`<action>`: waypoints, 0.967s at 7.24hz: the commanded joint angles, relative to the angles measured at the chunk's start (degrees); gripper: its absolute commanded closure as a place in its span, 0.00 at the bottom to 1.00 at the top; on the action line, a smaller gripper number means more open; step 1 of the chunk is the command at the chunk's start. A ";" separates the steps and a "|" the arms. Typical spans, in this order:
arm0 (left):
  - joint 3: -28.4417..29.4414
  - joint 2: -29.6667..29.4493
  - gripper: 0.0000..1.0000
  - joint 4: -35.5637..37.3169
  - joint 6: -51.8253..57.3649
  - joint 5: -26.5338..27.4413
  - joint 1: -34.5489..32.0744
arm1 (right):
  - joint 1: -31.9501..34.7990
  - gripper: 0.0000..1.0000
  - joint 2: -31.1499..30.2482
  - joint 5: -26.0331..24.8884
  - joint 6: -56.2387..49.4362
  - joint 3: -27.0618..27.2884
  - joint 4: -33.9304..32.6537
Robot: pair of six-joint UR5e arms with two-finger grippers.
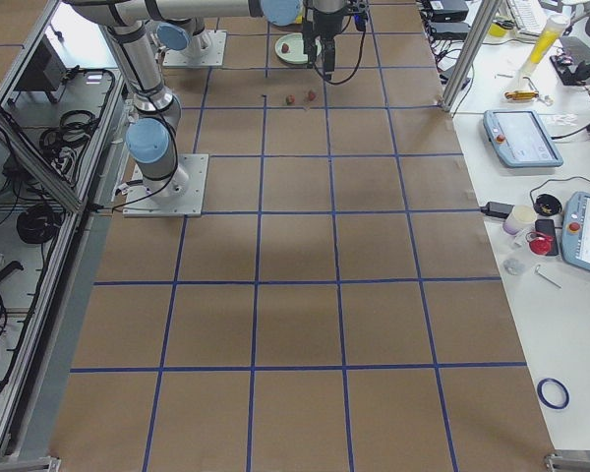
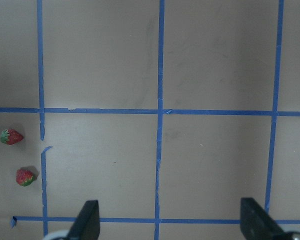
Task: Collect all strawberries into plate
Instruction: 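Move the left gripper to the next strawberry and grasp it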
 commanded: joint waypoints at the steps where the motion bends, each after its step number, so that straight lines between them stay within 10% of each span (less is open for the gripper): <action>1: 1.09 -6.50 0.02 8.32 -9.71 -0.20 -5.44 | 0.00 0.00 0.00 0.00 0.07 -0.07 0.02; 3: 1.18 -9.50 0.23 9.39 -10.35 -0.02 -6.77 | 0.00 0.00 0.00 0.00 0.07 -0.07 0.02; 6: 1.35 -9.34 0.96 9.39 -9.31 -0.28 -7.04 | 0.00 0.00 0.00 0.00 0.07 -0.07 0.02; 7: 2.31 -6.99 0.97 8.70 -6.86 0.06 -6.69 | 0.00 0.00 0.00 0.00 0.07 -0.07 0.02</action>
